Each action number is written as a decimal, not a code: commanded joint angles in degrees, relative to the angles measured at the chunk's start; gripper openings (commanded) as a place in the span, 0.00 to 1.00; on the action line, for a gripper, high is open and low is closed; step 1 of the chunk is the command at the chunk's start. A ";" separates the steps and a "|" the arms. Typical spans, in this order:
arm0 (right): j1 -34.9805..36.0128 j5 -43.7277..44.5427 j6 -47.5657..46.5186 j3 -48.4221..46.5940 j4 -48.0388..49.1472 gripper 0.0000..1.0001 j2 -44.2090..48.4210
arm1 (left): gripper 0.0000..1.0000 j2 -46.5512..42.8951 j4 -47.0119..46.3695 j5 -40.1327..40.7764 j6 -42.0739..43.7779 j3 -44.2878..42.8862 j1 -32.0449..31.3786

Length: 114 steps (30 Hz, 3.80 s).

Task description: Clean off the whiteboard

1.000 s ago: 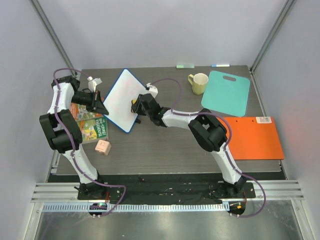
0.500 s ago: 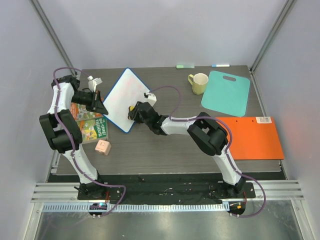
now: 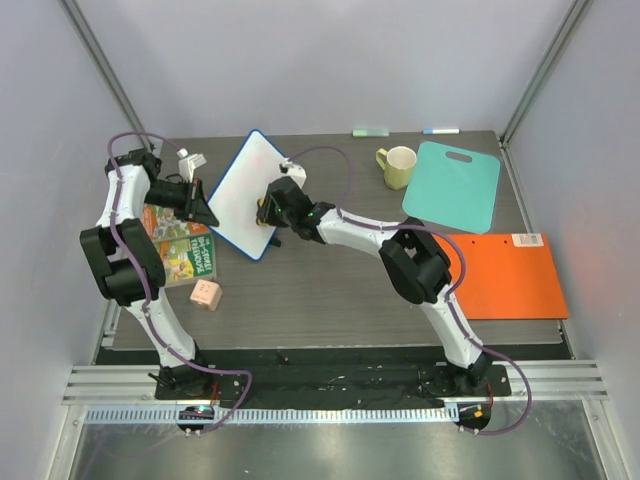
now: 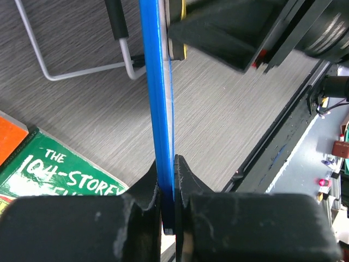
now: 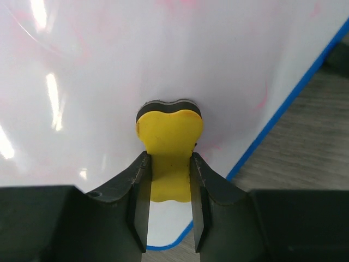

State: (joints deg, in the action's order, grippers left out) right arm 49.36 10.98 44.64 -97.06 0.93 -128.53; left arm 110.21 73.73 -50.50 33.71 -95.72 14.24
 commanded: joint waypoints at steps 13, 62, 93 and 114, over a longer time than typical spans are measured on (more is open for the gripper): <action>-2.78 1.15 -1.51 -36.08 -6.99 0.01 -15.95 | 0.00 -0.44 10.20 1.01 9.35 2.12 -3.78; 1.44 -15.37 0.00 -33.80 2.94 0.01 -15.60 | 0.00 -1.93 10.55 2.07 10.58 3.88 -4.22; -8.85 -1.75 5.01 -36.28 -10.24 0.01 -23.52 | 0.00 -4.04 12.22 2.16 11.55 3.70 -4.22; -7.97 -14.32 4.93 -15.71 9.35 0.01 -19.13 | 0.00 -4.31 12.40 2.51 11.90 4.32 -4.13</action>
State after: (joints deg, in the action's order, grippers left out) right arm 38.33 6.00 51.55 -114.30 14.48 -144.33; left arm 107.87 78.15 -48.60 32.01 -92.84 14.02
